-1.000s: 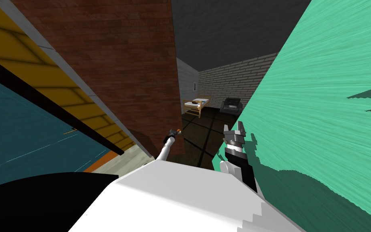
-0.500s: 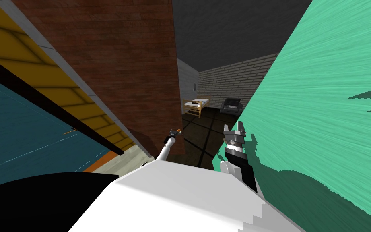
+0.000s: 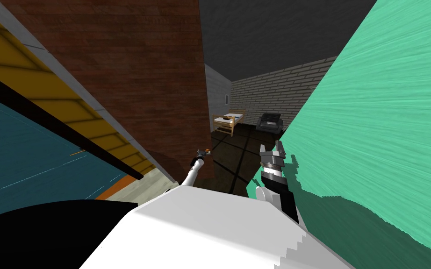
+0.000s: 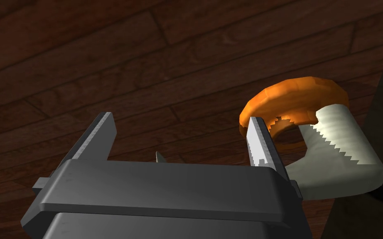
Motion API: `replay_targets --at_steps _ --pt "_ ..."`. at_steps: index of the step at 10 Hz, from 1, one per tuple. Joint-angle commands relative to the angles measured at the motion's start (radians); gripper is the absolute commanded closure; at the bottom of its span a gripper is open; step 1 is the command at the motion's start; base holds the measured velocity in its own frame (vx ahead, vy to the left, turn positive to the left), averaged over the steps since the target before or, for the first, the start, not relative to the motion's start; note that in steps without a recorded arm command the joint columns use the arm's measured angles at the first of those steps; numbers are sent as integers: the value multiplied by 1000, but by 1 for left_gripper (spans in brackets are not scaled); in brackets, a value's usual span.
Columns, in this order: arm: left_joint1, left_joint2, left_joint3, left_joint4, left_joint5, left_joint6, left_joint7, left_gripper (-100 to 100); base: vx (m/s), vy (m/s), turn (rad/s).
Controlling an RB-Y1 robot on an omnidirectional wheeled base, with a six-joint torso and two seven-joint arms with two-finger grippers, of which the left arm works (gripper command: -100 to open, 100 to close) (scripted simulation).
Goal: Push the door open
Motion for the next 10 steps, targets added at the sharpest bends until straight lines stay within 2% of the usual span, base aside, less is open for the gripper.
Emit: replay_targets --at_steps 1,3,5,9,10 --pt "7 29 -9 39 -13 -9 -9 100 -11 7 -9" --pt "7 29 -9 39 -13 -9 -9 100 -9 -1 -3" --pt "11 36 -8 49 -38 -38 -35 100 34 -10 3" --pt "11 36 -8 49 -38 -38 -35 100 14 0 -5" --pt "14 40 -8 56 -54 -56 -51 100 23 7 6"
